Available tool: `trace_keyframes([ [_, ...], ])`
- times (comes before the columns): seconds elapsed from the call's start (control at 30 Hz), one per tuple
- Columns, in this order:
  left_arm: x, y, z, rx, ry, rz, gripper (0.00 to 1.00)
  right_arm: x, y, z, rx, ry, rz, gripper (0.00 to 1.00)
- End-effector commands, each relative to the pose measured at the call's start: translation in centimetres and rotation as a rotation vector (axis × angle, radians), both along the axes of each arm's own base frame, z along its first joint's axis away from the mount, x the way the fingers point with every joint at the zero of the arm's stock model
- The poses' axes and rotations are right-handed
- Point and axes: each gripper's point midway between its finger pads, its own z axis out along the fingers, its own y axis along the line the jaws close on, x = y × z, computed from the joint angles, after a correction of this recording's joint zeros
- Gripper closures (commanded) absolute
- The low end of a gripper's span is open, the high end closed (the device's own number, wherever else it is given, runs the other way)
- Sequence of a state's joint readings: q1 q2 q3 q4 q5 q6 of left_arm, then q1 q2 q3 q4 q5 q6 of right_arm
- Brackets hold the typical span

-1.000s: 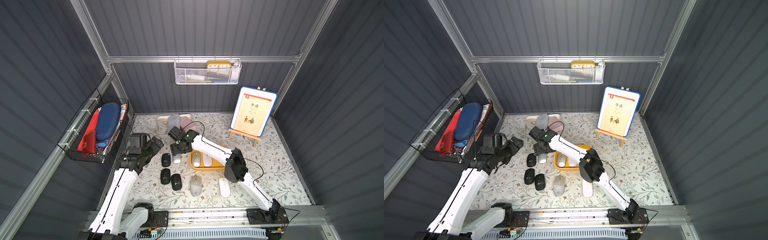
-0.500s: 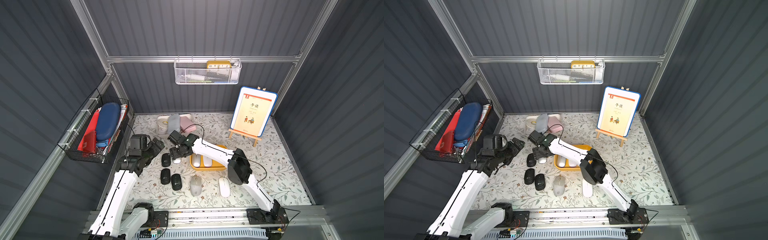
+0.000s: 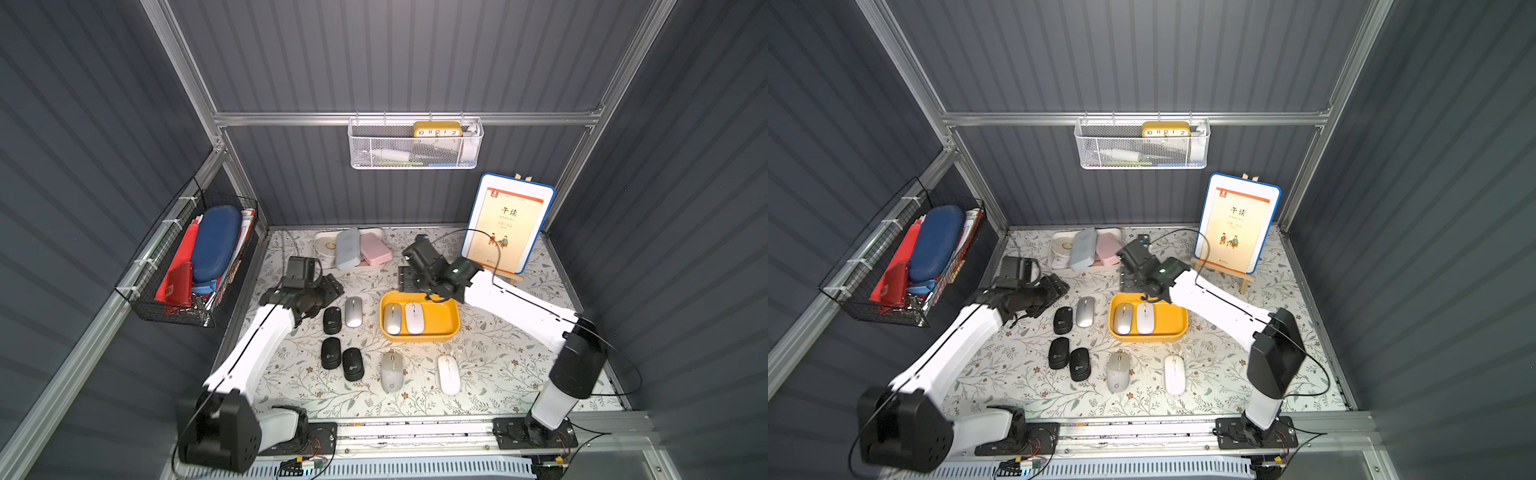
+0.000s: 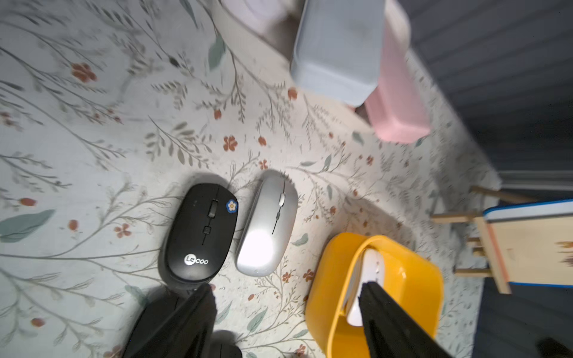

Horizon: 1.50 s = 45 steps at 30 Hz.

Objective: Put the mouse in the storage box
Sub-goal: Pick up the mouse from the center of the board.

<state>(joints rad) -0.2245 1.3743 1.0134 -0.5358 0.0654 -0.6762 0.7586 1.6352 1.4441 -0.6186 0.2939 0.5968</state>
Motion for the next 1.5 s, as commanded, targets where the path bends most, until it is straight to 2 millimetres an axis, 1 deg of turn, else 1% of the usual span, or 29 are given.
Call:
trace_keyframes([
  [0.0,1.6,-1.2,0.0,0.082,-0.014,-0.102,0.23,-1.7,-1.9,0.8,0.052,-0.039,-0.035,0.24],
  [0.07,2.1,-1.9,-1.3,0.133,0.015,-0.136,0.22,-3.2,-2.9,0.3,0.057,-0.023,-0.025,0.24],
  [0.1,2.2,-1.7,-2.2,0.166,0.043,-0.135,0.23,-3.8,-3.2,0.0,0.063,-0.013,-0.024,0.24],
  [0.17,2.0,-1.9,-3.8,0.211,0.08,-0.165,0.24,-5.2,-3.2,-0.6,0.107,0.013,0.011,0.24],
  [0.23,1.7,-1.9,-5.1,0.239,0.106,-0.187,0.23,-6.7,-2.2,-1.0,0.183,0.042,0.087,0.24],
  [0.37,1.2,-2.2,-7.5,0.295,0.177,-0.241,0.22,-10.2,1.5,-0.4,0.38,0.081,0.335,0.24],
  [0.43,1.3,-2.5,-8.1,0.291,0.19,-0.253,0.21,-11.0,1.7,-0.3,0.385,0.077,0.369,0.24],
  [0.57,2.1,-3.1,-8.2,0.28,0.189,-0.265,0.21,-11.2,1.5,-1.2,0.359,0.081,0.376,0.24],
  [0.83,2.8,-3.8,-9.4,0.31,0.227,-0.288,0.2,-11.2,1.7,-0.9,0.36,0.063,0.393,0.24],
  [1.0,2.9,-3.1,-9.9,0.345,0.248,-0.258,0.21,-11.1,1.5,-1.4,0.344,0.061,0.39,0.24],
  [1.07,2.9,-3.0,-10.4,0.354,0.262,-0.258,0.21,-11.1,1.5,-1.7,0.343,0.065,0.386,0.24],
  [1.23,2.8,-3.9,-11.0,0.326,0.27,-0.284,0.21,-11.0,1.3,-1.9,0.336,0.063,0.38,0.24],
  [1.47,2.0,-5.2,-11.8,0.318,0.291,-0.332,0.21,-10.8,1.2,-1.8,0.331,0.057,0.369,0.24],
])
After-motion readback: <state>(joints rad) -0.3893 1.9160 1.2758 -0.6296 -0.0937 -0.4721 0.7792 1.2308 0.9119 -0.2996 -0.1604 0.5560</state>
